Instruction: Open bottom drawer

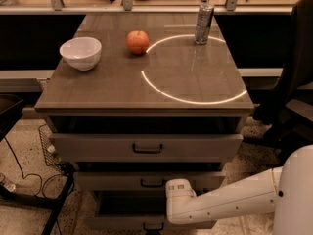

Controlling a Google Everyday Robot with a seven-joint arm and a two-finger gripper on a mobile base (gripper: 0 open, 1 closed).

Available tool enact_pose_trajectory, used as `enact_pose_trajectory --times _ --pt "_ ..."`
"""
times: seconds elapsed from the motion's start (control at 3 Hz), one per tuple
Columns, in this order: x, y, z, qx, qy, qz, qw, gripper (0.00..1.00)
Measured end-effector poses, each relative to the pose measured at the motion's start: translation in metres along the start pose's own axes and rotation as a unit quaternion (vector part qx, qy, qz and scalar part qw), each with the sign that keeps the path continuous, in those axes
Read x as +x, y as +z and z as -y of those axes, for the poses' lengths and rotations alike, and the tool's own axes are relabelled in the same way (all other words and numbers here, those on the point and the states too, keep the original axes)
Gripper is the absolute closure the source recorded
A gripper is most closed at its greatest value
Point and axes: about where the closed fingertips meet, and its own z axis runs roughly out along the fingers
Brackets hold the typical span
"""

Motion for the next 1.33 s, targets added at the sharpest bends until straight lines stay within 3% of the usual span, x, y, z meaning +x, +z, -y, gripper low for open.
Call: enact_pose_trajectory --times 0.33,1.0,1.33 --pt "0.0 0.0 0.0 0.0 0.0 0.0 1.0 1.0" --pt "0.035 0.051 0.004 -0.027 0.044 0.064 0.9966 1.0" --pt "0.045 0.067 0.0 -0.036 0.058 0.076 0.9948 1.0"
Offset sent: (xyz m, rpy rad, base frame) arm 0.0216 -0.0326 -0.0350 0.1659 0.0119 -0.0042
